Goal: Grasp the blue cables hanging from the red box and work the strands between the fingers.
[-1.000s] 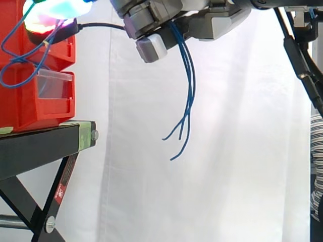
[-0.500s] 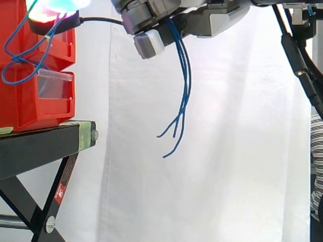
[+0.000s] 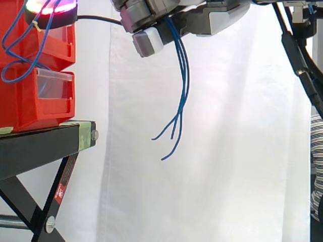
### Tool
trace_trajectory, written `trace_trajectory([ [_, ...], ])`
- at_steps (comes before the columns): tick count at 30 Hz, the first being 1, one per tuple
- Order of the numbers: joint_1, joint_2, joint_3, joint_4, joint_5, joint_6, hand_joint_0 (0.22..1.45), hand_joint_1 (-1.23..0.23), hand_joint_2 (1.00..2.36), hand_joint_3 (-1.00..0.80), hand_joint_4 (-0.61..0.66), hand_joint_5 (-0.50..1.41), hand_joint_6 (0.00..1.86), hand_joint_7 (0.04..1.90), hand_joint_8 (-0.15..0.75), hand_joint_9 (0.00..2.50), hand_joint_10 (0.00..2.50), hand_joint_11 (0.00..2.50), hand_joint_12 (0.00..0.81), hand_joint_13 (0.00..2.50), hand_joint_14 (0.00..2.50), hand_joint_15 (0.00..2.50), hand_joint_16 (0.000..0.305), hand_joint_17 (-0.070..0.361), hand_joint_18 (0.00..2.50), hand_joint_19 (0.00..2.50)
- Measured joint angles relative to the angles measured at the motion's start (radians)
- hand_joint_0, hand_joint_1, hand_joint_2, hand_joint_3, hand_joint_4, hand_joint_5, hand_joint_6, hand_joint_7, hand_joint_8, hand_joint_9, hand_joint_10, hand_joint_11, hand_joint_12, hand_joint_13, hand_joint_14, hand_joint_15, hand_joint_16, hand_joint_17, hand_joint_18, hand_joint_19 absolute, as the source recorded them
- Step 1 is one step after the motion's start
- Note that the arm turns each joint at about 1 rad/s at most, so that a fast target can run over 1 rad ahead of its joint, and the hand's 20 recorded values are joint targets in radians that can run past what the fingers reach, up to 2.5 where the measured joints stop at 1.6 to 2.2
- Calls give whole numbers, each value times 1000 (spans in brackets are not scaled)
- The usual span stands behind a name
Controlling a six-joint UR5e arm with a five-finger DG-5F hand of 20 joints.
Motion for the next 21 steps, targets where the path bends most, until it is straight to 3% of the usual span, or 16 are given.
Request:
trace_trajectory([
  [9,1,0,0,-1,14,2,875,-626,1008,-796,211,273,342,1387,384,987,2500,2500,419,1081,2500,1644,46,104,1462,1184],
  [13,2,0,0,-1,28,3,876,-624,1009,-792,216,241,519,1348,384,987,2500,2500,419,1081,2500,1644,46,104,1462,1184],
  [15,2,0,0,-2,32,3,879,-620,1009,-777,235,205,715,1296,384,987,2500,2500,419,1081,2500,1644,46,104,1462,1184],
  [21,6,-1,-1,-16,37,5,885,-605,1010,-770,287,156,1067,1257,384,987,2500,2500,419,1081,2500,1644,46,104,1462,1184],
])
